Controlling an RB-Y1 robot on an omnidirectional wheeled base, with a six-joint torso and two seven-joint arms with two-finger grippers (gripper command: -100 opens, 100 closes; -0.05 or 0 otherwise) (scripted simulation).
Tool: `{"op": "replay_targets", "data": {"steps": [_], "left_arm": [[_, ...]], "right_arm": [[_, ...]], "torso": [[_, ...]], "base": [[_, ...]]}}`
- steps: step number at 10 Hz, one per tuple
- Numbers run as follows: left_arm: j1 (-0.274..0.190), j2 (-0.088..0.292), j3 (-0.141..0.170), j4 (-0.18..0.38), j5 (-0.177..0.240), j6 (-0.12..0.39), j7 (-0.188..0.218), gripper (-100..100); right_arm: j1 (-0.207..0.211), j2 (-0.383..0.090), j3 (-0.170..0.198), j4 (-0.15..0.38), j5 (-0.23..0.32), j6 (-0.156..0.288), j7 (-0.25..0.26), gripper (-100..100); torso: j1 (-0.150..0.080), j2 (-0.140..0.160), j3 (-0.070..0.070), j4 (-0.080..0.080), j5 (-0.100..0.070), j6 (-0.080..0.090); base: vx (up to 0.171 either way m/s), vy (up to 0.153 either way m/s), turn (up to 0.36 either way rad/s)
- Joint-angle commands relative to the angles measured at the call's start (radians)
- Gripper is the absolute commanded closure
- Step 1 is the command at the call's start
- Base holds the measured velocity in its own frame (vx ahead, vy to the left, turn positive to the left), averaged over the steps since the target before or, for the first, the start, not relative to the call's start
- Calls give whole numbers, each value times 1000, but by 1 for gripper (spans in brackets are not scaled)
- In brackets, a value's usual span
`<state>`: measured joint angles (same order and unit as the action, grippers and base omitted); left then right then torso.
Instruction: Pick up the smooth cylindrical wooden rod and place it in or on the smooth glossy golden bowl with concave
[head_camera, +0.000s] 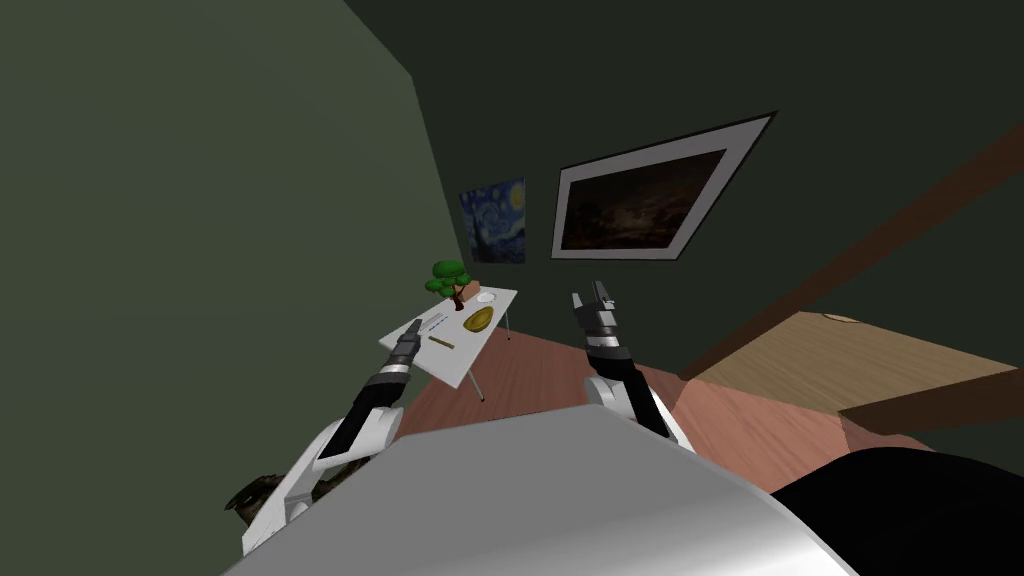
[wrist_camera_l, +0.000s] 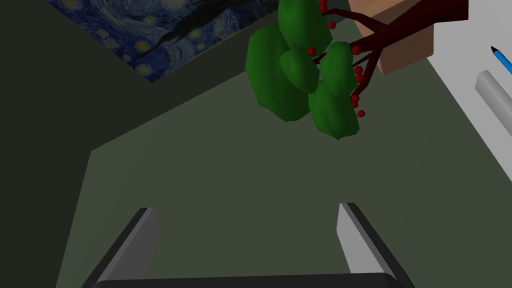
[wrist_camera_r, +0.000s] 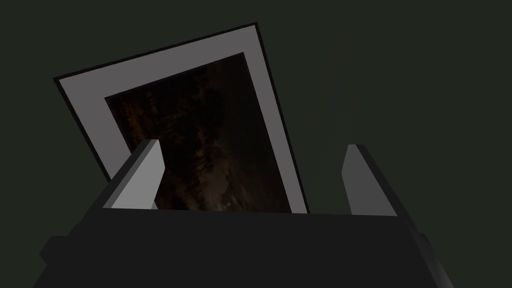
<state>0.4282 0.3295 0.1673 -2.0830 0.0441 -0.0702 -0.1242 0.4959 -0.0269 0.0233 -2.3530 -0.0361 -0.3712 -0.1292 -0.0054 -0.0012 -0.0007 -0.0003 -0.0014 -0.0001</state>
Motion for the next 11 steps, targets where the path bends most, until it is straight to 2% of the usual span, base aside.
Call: {"op": "replay_targets", "data": {"steps": [1,2,3,4,7,8,9,10,11], "left_arm": [[-6,24,17,20,14,50,-22,-100],[-6,24,17,20,14,63,-22,-100],[-12,46,33,43,28,104,-40,-100],[-12,46,33,43,28,113,-40,-100],[-23,90,64,93,59,205,-81,-100],[-23,90,64,93,59,220,-81,-100],[-29,113,80,120,75,258,-103,-100],[-29,113,80,120,75,276,-103,-100],[-34,135,95,148,93,324,-126,-100]], "right_arm": [[0,0,0,0,0,0,0,0],[0,0,0,0,0,0,0,0],[0,0,0,0,0,0,0,0],[0,0,0,0,0,0,0,0],[0,0,0,0,0,0,0,0],[0,0,0,0,0,0,0,0],[0,0,0,0,0,0,0,0],[0,0,0,0,0,0,0,0],[0,0,0,0,0,0,0,0]], "torso": [[0,0,0,0,0,0],[-1,0,0,0,0,0],[-1,0,0,0,0,0],[-2,0,0,0,0,0],[0,-1,0,0,0,0],[1,-2,-1,0,0,0],[2,-1,0,0,0,0],[0,0,0,0,0,0],[1,0,0,0,0,0]], "base": [[24,-112,-71],[22,-94,-33],[32,-115,-87],[29,-85,-28],[48,-90,-72],[40,-56,-33],[34,-93,-75],[43,-82,-38],[57,-78,-78]]}}
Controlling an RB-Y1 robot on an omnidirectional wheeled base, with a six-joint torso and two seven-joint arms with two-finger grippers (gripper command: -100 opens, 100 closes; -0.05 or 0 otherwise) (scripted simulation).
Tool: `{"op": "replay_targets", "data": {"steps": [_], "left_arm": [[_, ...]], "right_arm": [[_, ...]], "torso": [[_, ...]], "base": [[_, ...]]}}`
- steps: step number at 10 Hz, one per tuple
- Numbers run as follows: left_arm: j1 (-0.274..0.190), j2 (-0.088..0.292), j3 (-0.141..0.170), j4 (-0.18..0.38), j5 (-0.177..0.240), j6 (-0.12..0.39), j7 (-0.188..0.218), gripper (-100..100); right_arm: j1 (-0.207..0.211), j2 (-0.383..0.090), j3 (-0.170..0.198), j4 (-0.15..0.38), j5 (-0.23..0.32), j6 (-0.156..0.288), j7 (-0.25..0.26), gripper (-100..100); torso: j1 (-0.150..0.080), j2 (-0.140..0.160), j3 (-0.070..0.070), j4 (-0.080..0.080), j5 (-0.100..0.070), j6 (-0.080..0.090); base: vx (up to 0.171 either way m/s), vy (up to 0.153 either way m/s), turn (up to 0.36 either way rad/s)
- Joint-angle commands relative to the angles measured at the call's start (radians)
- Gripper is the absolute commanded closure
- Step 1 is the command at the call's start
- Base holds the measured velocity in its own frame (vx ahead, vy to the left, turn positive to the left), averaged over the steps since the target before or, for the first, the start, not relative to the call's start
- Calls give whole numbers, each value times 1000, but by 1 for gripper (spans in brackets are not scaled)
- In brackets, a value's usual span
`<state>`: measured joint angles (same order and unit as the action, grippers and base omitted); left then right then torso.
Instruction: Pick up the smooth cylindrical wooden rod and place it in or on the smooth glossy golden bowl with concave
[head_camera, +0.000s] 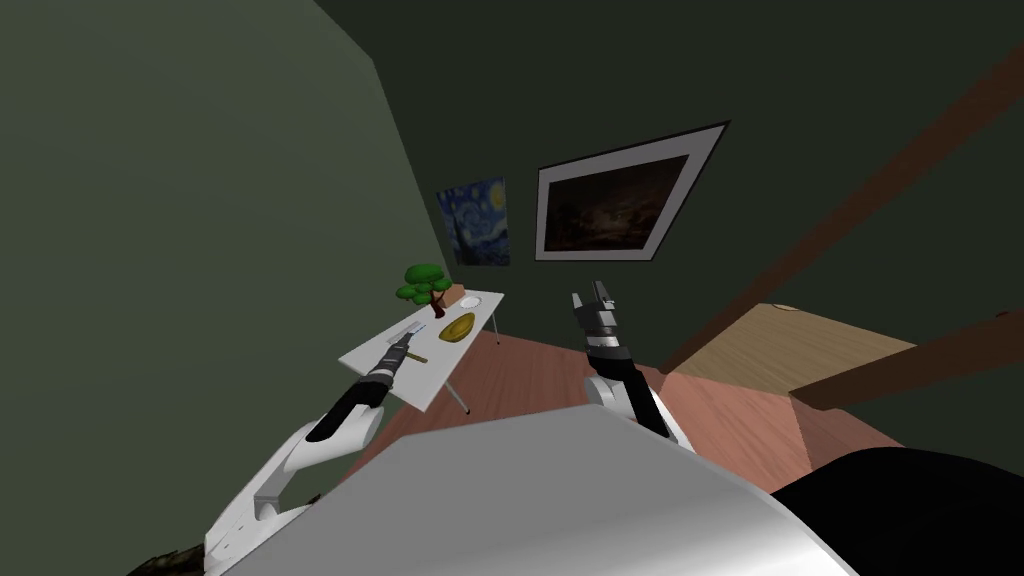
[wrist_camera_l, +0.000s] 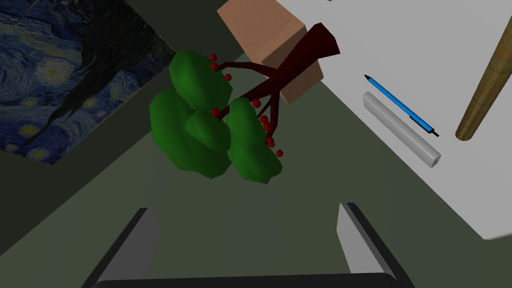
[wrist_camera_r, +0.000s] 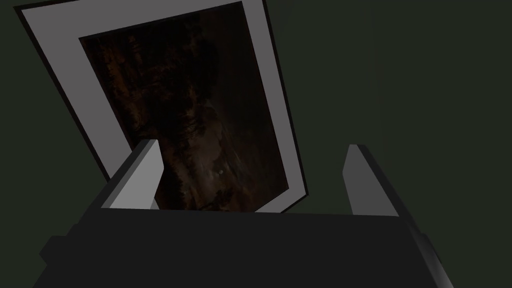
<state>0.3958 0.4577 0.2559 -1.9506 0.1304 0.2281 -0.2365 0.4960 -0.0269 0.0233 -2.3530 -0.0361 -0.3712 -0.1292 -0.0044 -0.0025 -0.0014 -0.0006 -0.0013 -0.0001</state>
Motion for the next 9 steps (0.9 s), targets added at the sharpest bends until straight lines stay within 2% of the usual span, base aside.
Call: {"op": "replay_targets", "data": {"steps": [1,2,3,4,6,7,8,9], "left_arm": [[-2,7,7,16,6,37,-14,-100],[-7,30,22,45,25,76,-38,-100],[-7,30,22,45,25,97,-38,-100],[-11,52,37,74,44,129,-62,-100],[-11,52,37,74,44,159,-62,-100],[-16,74,53,104,63,199,-88,-100],[-16,74,53,104,63,222,-88,-100],[-21,96,68,135,83,252,-114,-100]], "right_arm": [[0,0,0,0,0,0,0,0],[0,0,0,0,0,0,0,0],[0,0,0,0,0,0,0,0],[0,0,0,0,0,0,0,0],[0,0,0,0,0,0,0,0],[0,0,0,0,0,0,0,0],[0,0,0,0,0,0,0,0],[0,0,0,0,0,0,0,0]], "torso": [[0,0,0,0,0,0],[1,0,0,0,0,0],[1,0,0,0,0,0],[1,0,0,0,0,0],[2,-1,0,0,0,0],[3,1,1,0,1,0],[3,0,0,0,1,0],[3,0,0,0,1,0]], "base": [[56,-56,-49],[62,-66,-101],[47,-53,-41],[67,-55,-81],[48,-30,-23],[56,-27,-93],[61,-25,-53],[84,-37,-88]]}}
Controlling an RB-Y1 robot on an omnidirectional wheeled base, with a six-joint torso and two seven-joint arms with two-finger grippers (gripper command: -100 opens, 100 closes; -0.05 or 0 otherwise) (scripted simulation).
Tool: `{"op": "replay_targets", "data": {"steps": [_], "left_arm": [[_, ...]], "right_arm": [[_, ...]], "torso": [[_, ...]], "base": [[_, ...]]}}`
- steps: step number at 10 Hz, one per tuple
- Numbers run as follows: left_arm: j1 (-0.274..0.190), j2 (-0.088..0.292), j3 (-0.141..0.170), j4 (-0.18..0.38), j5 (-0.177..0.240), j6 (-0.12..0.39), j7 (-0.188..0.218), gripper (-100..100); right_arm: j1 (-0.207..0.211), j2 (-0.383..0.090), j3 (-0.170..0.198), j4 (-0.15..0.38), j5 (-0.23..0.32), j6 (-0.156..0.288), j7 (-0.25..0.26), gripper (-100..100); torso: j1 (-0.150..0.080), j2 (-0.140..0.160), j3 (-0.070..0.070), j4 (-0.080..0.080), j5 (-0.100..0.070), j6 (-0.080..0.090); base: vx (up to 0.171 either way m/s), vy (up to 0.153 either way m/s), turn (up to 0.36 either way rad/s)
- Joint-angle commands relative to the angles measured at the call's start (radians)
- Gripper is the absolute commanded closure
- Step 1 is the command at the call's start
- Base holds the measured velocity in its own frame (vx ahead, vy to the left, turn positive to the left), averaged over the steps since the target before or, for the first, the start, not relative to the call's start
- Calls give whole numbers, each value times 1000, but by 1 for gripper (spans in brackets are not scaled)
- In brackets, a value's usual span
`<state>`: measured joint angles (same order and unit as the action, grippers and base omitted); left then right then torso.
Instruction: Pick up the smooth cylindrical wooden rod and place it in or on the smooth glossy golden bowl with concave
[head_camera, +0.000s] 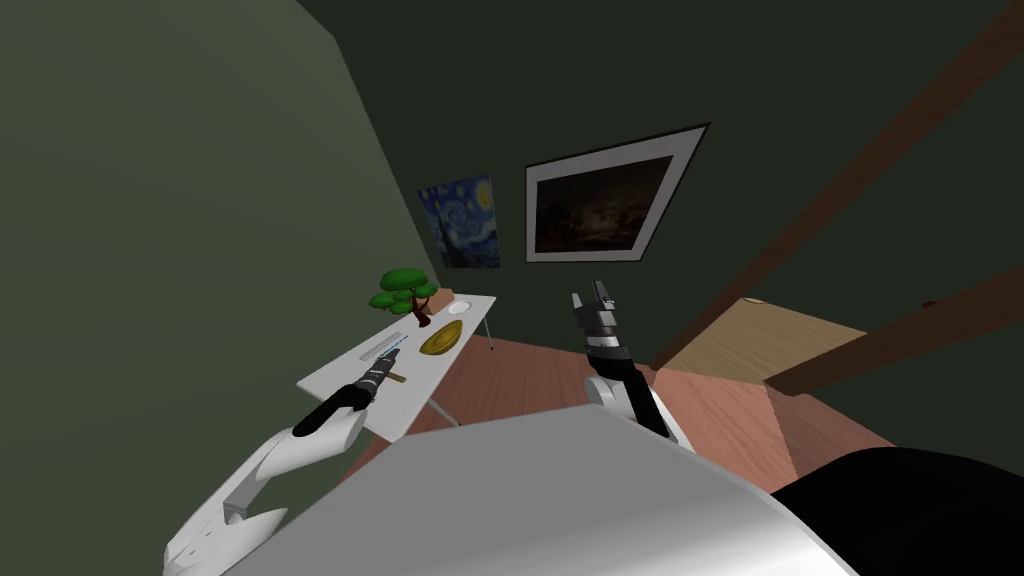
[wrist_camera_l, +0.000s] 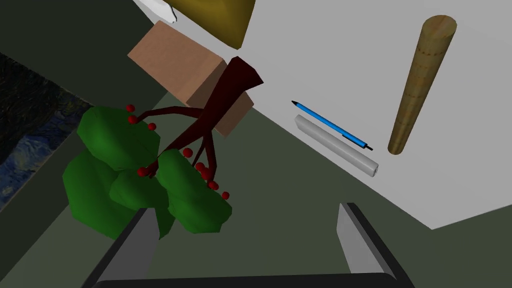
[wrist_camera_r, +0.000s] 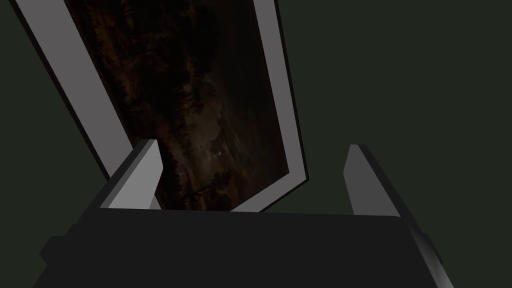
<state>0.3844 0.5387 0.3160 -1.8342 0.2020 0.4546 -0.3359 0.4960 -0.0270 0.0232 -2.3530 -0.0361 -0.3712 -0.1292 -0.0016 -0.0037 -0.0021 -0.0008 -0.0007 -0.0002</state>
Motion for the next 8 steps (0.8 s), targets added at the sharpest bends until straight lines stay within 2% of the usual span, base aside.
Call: {"op": "replay_targets", "data": {"steps": [1,2,3,4,5,6,7,8], "left_arm": [[-9,15,8,19,12,50,-14,-100],[-9,15,8,19,12,60,-14,-100],[-13,35,22,50,32,101,-41,-100],[-13,35,22,50,32,124,-41,-100],[-17,54,36,81,54,152,-68,-100],[-17,54,36,81,54,186,-68,-100],[-21,71,50,113,75,216,-95,-100],[-21,71,50,113,75,247,-95,-100]], "right_arm": [[0,0,0,0,0,0,0,0],[0,0,0,0,0,0,0,0],[0,0,0,0,0,0,0,0],[0,0,0,0,0,0,0,0],[0,0,0,0,0,0,0,0],[0,0,0,0,0,0,0,0],[0,0,0,0,0,0,0,0],[0,0,0,0,0,0,0,0]], "torso": [[0,0,0,0,0,0],[0,1,0,0,0,0],[1,3,1,0,0,0],[1,2,1,0,0,0],[2,2,1,0,0,0],[1,0,0,0,0,0],[1,0,0,0,0,0],[1,-1,-1,0,0,0]], "base": [[66,-30,-42],[22,-13,2],[53,-19,-85],[58,-6,-57],[82,-9,-109],[74,-11,-43],[100,-13,-90],[87,1,-42]]}}
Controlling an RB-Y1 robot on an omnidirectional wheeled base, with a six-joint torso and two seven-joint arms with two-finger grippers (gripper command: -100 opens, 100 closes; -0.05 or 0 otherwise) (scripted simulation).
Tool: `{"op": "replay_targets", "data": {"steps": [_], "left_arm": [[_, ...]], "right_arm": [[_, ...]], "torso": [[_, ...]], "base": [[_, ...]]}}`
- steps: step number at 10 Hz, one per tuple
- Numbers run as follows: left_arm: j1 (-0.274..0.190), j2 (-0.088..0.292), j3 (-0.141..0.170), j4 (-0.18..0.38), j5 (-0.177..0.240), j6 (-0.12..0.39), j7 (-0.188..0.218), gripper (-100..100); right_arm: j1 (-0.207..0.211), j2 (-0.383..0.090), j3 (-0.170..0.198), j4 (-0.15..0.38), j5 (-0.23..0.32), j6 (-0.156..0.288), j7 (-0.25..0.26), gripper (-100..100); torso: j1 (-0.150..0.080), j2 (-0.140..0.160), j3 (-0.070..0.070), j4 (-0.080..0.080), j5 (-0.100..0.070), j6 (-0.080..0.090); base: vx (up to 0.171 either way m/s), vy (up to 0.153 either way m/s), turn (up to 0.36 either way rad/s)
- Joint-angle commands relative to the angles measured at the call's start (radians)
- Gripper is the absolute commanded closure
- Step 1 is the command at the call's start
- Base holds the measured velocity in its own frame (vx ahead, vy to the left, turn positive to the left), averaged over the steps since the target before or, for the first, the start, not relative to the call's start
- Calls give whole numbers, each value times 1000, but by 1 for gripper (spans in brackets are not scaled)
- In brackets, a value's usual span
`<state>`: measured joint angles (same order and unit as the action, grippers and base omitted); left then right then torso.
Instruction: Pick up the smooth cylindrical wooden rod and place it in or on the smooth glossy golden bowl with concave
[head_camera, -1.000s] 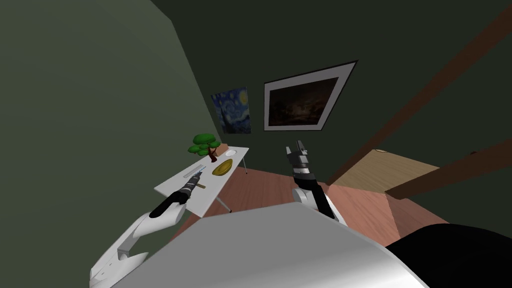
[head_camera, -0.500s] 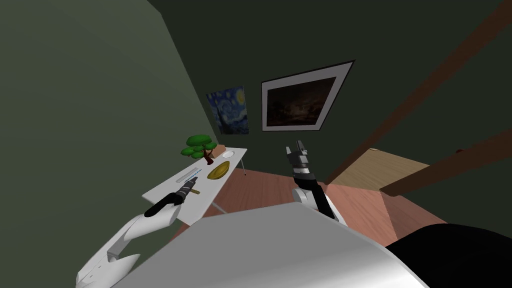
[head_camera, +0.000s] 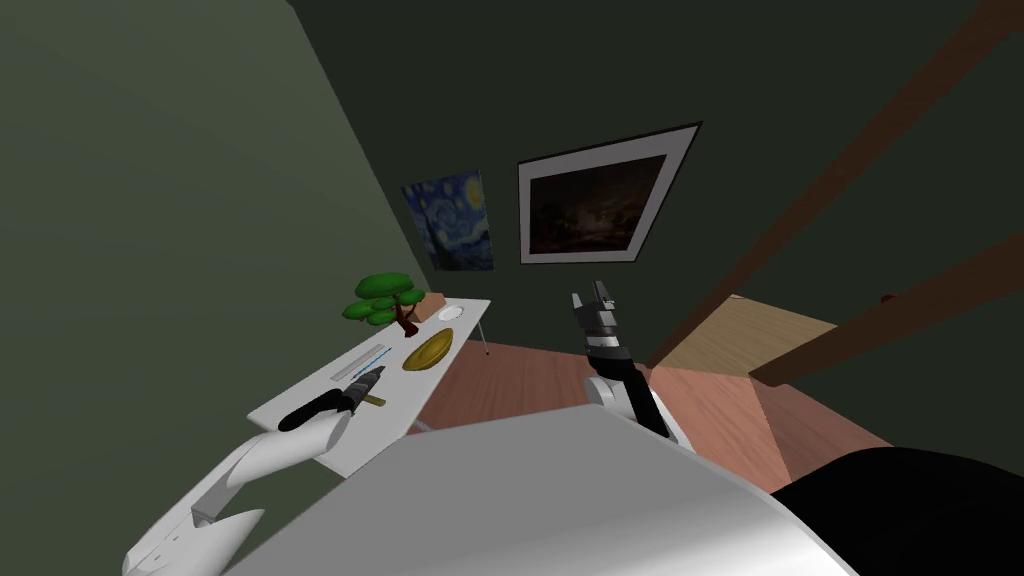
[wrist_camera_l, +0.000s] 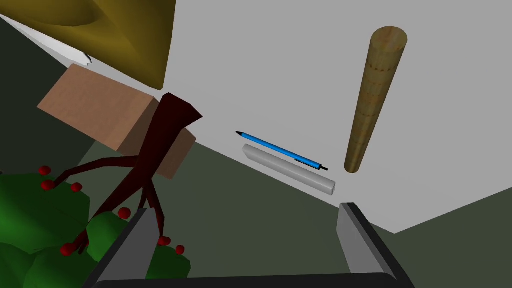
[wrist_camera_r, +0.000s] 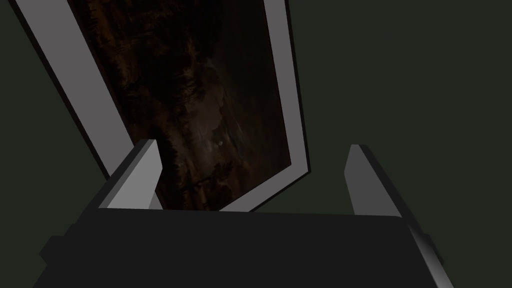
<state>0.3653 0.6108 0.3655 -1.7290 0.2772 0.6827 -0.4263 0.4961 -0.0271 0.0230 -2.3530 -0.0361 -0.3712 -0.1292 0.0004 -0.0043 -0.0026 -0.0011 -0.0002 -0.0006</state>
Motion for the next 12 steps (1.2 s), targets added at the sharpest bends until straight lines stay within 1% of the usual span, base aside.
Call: {"op": "replay_targets", "data": {"steps": [1,2,3,4,5,6,7,8,9,10,11,12], "left_arm": [[-2,-1,0,8,0,30,-5,-100],[-5,16,13,40,21,68,-32,-100],[-5,16,13,40,21,95,-32,-100],[-8,31,26,71,43,132,-60,-100],[-8,31,26,71,43,157,-60,-100],[-11,46,39,102,64,184,-86,-100],[-11,46,39,102,64,214,-86,-100],[-11,46,39,102,64,225,-86,-100],[-14,59,51,132,85,266,-113,-100],[-14,59,51,132,85,287,-113,-100],[-17,72,62,161,105,317,-139,-100],[-17,72,62,161,105,346,-139,-100]], "right_arm": [[0,0,0,0,0,0,0,0],[0,0,0,0,0,0,0,0],[0,0,0,0,0,0,0,0],[0,0,0,0,0,0,0,0],[0,0,0,0,0,0,0,0],[0,0,0,0,0,0,0,0],[0,0,0,0,0,0,0,0],[0,0,0,0,0,0,0,0],[0,0,0,0,0,0,0,0],[0,0,0,0,0,0,0,0],[0,0,0,0,0,0,0,0],[0,0,0,0,0,0,0,0]], "torso": [[0,0,0,0,0,0],[0,3,2,1,0,0],[0,3,2,1,0,0],[0,3,2,1,0,0],[1,1,1,0,0,0],[1,1,1,0,0,0],[2,0,0,0,0,0],[2,1,0,0,0,0],[1,3,2,1,0,0],[1,2,1,1,0,0],[1,2,1,0,0,0],[2,2,1,0,0,0]], "base": [[28,7,11],[48,2,-89],[52,7,-61],[80,16,-83],[79,23,-43],[84,34,-79],[76,32,-50],[32,10,3],[63,11,-77],[55,18,-54],[61,37,-58],[71,37,-44]]}}
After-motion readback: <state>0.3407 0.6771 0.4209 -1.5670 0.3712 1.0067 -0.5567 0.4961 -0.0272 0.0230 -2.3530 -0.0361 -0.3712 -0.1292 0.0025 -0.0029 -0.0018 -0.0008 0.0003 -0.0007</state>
